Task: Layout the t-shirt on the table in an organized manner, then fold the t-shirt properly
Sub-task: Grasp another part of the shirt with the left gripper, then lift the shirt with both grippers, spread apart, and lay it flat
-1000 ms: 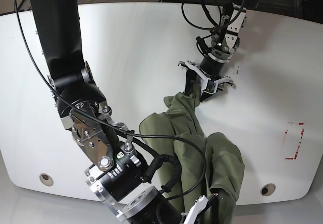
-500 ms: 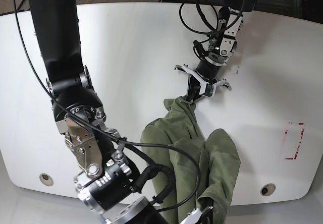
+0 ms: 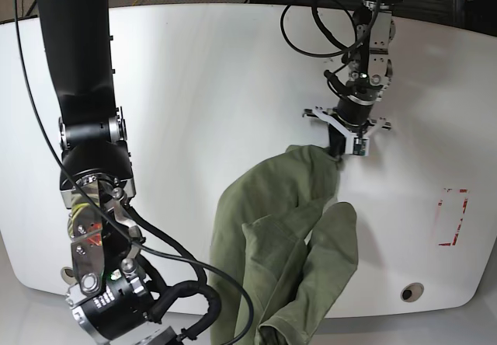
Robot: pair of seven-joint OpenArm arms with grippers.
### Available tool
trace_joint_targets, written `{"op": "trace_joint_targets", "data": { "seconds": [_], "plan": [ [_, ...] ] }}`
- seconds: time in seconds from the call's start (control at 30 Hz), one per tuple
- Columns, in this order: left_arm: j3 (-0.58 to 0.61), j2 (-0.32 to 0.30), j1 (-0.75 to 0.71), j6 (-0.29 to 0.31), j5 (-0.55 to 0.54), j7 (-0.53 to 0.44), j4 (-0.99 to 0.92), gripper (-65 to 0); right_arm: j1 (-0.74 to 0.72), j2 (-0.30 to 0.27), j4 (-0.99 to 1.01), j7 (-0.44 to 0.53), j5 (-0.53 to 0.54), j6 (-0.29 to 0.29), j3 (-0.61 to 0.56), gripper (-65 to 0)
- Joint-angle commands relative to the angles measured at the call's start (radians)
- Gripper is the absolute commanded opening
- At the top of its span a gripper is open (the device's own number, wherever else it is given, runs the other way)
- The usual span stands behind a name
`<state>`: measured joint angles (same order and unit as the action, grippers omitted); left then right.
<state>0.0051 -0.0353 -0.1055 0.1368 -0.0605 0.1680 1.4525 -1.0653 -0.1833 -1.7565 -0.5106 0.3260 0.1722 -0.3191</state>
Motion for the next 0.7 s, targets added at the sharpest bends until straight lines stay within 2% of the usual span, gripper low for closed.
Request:
{"op": "trace_joint_targets", "data": {
  "seconds": [0.0,0.37,0.53,0.67],
  "plan": [
    [-0.004,-0.002,0.016,0.008,-0.006,-0.008,0.084,-65.0,-0.031,-0.017,0.008,0.03,0.008,-0.015,0.033,-65.0],
    [-0.021,-0.084,0.016,0.008,-0.006,0.109,0.325,-65.0,0.047,-0.034,0.073,0.028,0.018,-0.007,0.202,-65.0],
    [-0.1,-0.099,0.016,0.008,-0.008,0.146,0.417,-65.0,0.093,-0.034,0.102,0.027,0.018,-0.007,0.303,-65.0],
    [-0.164,-0.101,0.026,0.027,-0.008,0.183,0.457,-65.0,0.109,-0.058,0.14,0.027,0.022,-0.007,0.347,-65.0]
  ]
}}
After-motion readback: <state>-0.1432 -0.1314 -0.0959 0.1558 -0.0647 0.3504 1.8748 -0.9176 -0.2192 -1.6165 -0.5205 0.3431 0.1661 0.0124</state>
